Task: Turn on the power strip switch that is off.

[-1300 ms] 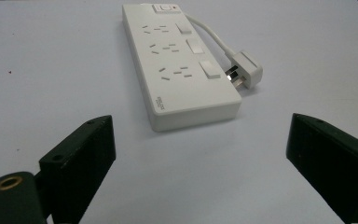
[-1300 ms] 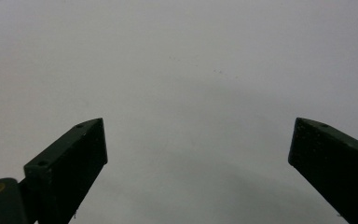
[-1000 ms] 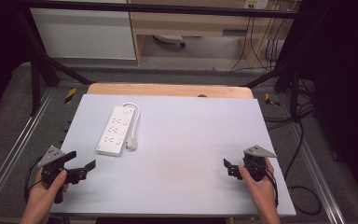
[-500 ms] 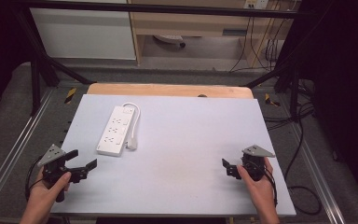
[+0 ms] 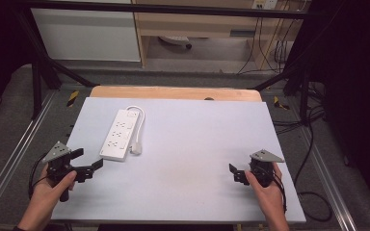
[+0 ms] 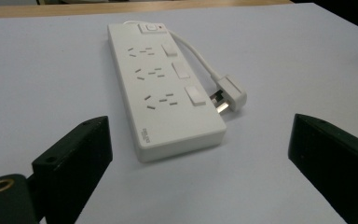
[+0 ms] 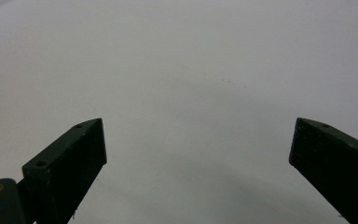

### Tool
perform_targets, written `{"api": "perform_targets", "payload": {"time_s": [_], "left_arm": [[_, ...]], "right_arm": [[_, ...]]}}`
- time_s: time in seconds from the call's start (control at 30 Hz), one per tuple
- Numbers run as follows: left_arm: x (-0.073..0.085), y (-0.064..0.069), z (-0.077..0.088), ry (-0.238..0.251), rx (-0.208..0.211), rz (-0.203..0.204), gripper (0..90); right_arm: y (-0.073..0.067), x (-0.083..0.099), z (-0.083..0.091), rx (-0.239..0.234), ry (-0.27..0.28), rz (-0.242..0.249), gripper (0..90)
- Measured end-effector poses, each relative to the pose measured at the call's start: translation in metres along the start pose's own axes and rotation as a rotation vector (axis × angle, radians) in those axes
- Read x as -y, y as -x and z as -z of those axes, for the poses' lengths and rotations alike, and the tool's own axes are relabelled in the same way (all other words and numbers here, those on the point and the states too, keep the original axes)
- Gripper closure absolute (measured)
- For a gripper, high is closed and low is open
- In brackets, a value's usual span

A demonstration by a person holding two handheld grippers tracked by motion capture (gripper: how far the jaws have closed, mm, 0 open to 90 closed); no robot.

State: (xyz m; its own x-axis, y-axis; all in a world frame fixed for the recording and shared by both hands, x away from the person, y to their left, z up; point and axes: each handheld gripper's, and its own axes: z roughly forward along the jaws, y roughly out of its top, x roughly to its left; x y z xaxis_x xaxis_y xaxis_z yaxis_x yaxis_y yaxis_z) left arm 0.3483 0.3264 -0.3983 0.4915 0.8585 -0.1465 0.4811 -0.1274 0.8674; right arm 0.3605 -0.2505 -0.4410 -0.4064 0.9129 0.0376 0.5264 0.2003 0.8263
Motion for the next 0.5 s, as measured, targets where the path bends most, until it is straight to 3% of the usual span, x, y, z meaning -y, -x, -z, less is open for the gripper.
{"api": "perform_targets", "payload": {"time_s": [0.2, 0.5], "left_arm": [[-0.009, 0.0, -0.004, 0.01, 0.001, 0.032, 6.3], [-0.015, 0.002, -0.007, 0.015, 0.012, 0.029, 6.8]], "right_arm": [[0.0, 0.001, 0.0, 0.018, -0.007, 0.009, 4.1], [0.0, 0.0, 0.001, 0.04, 0.003, 0.006, 3.3]]}}
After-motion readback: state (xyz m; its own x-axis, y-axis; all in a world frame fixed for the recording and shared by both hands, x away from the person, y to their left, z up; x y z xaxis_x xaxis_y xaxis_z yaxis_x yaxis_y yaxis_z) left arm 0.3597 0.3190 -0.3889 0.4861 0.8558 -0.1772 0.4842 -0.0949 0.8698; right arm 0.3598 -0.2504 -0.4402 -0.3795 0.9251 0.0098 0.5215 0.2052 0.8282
